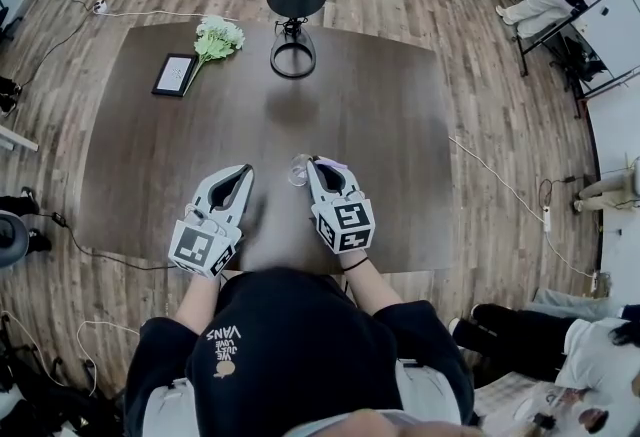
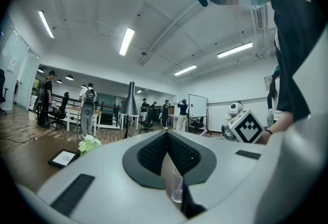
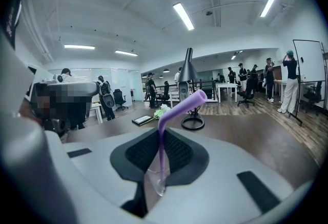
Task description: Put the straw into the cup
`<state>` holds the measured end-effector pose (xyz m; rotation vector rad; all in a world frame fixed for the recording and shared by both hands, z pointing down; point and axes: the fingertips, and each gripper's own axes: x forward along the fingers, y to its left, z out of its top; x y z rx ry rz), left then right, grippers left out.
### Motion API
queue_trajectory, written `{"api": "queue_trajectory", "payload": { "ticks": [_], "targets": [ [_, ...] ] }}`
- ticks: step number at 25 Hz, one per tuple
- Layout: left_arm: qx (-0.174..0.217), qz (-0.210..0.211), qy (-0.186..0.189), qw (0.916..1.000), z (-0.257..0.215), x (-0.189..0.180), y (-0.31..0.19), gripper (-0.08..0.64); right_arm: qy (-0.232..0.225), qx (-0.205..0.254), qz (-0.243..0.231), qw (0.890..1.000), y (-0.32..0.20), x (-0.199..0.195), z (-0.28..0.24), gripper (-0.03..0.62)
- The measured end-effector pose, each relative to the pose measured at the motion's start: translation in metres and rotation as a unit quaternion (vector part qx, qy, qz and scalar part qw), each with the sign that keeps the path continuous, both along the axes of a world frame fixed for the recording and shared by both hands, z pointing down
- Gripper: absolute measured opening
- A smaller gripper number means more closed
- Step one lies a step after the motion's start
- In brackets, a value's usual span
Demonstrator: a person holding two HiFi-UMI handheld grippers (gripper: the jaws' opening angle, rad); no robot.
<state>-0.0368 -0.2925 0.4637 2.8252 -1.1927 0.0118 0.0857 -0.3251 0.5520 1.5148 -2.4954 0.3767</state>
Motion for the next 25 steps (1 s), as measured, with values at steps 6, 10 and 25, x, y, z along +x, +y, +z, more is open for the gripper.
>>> {"api": "queue_trajectory", "payload": {
  "ticks": [6, 10, 25],
  "targets": [
    [0.002, 0.003, 0.003, 1.0, 0.0, 0.0, 0.0, 0.011, -0.011, -0.001, -0.001, 1.0, -0.001, -0.006, -0.001, 0.114],
    [0.002, 0.005, 0.004, 1.0, -0.001, 0.0, 0.001, 0.01, -0.003, -0.006, -0.003, 1.0, 0.002, -0.008, 0.0, 0.166],
    [0.004, 0.025, 0.011, 0.9996, -0.001, 0.013, 0.005, 0.01, -0.023, 0.053, 0.025, 0.998, 0.016, 0.012, -0.043, 0.173]
  ]
}}
